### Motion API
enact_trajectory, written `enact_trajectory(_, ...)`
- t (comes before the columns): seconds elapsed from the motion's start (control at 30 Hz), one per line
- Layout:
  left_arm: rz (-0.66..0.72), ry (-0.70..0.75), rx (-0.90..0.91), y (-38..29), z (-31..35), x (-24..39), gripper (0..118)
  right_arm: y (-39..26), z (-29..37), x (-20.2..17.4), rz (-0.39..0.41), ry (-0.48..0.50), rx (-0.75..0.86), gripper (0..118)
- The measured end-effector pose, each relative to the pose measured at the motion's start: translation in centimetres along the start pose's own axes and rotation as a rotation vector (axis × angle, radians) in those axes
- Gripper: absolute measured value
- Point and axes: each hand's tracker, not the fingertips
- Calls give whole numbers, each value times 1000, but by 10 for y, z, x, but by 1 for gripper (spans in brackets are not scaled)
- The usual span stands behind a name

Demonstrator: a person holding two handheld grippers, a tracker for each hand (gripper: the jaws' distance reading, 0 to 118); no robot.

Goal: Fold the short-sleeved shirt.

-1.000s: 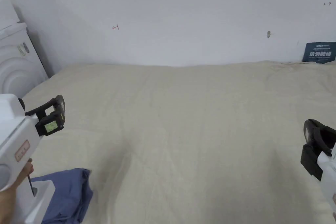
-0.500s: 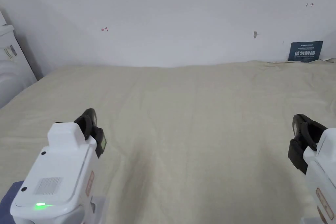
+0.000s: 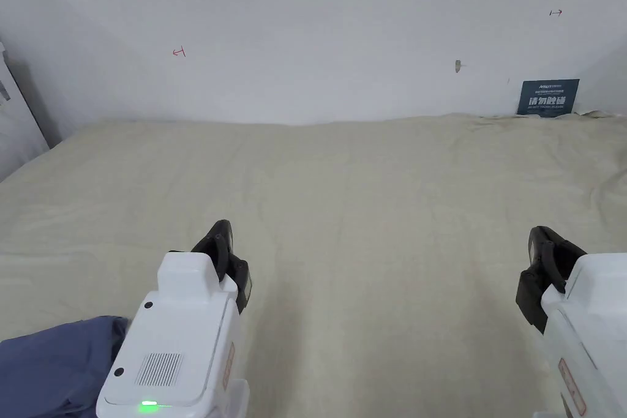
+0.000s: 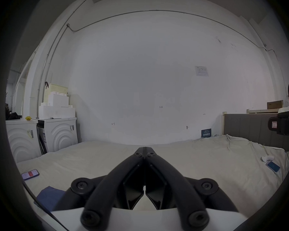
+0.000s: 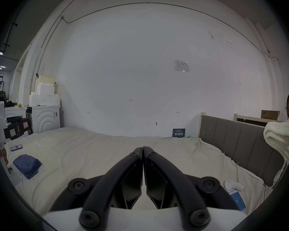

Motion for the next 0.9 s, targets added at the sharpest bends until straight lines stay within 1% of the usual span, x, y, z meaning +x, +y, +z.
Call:
enact_trajectory(0.23,-2,8,-4,-2,0,6,0,-4,0,1,3,-16,1,1)
enact_trajectory(0.57,-1,6,-8,-1,1,5,0,-4,1,0,-1,-15,3,1)
enact_trajectory(0.9,3,10,-14,-1,2,5,0,-3,3,-2,11,-13,9,1)
